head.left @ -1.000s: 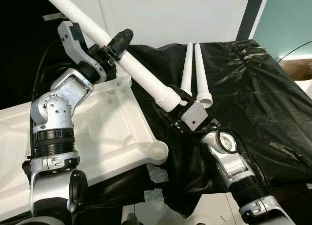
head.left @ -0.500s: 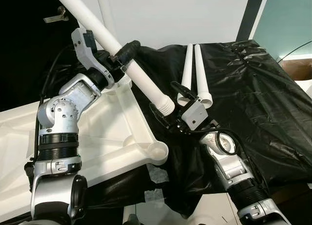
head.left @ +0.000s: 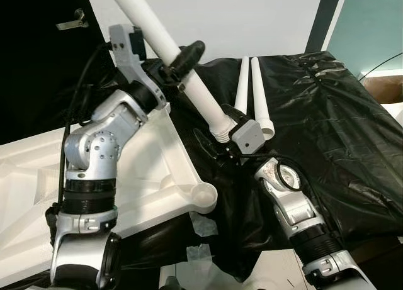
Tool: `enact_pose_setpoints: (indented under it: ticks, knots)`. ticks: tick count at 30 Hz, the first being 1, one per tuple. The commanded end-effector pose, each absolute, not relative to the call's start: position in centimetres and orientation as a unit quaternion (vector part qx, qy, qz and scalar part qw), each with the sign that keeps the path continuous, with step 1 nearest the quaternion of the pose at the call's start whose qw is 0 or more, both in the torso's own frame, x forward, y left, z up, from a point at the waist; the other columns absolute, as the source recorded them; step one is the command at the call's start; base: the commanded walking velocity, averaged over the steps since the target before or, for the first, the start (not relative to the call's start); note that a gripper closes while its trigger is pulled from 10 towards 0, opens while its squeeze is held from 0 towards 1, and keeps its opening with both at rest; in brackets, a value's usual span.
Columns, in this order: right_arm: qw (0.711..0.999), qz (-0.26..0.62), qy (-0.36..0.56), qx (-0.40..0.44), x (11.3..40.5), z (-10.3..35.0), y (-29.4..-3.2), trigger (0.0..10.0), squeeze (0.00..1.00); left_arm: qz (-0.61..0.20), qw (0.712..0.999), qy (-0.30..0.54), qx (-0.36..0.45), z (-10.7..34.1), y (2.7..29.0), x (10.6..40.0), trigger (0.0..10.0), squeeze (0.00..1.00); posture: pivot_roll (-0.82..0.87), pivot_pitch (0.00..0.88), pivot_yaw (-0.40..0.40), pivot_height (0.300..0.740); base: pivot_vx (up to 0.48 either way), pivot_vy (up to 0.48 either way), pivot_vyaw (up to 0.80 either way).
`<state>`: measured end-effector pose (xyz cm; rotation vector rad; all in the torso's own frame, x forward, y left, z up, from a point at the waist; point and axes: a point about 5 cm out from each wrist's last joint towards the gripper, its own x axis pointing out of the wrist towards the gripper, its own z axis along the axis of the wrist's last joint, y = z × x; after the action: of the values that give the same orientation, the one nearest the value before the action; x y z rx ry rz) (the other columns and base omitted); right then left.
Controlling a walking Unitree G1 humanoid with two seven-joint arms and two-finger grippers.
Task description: Building children table
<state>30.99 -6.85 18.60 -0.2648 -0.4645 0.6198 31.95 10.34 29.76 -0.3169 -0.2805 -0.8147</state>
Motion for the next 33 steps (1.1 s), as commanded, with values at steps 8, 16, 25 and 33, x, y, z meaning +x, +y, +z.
enact_pose_setpoints:
  ticks: [8, 16, 25, 33]
  knots:
    - [0.927, 0.307, -0.17, -0.131, 33.0, 20.0, -5.8, 10.0, 0.0, -0.374, 0.906, -0.188, -0.059, 29.1, 6.5, 30.6, 10.0, 0.0, 0.09, 0.004, 0.049, 0.74, 0.0, 0.0, 0.0]
    - [0.932, 0.306, -0.136, -0.137, 33.9, 20.1, -5.7, 10.0, 0.0, -0.369, 0.905, -0.206, -0.055, 29.0, 5.1, 29.9, 10.0, 0.0, 0.1, 0.007, 0.046, 0.74, 0.0, 0.0, 0.0]
    - [0.934, 0.307, -0.11, -0.146, 34.3, 19.8, -5.8, 4.5, 0.0, -0.372, 0.9, -0.219, -0.055, 29.1, 4.4, 29.7, 10.0, 0.0, 0.1, 0.01, 0.046, 0.74, 0.0, 0.0, 0.0]
    - [0.934, 0.305, -0.106, -0.151, 34.4, 19.7, -6.0, 0.0, 0.0, -0.376, 0.898, -0.224, -0.055, 29.2, 3.9, 29.6, 10.0, 0.0, 0.09, 0.01, 0.046, 0.74, 0.0, 0.0, 0.0]
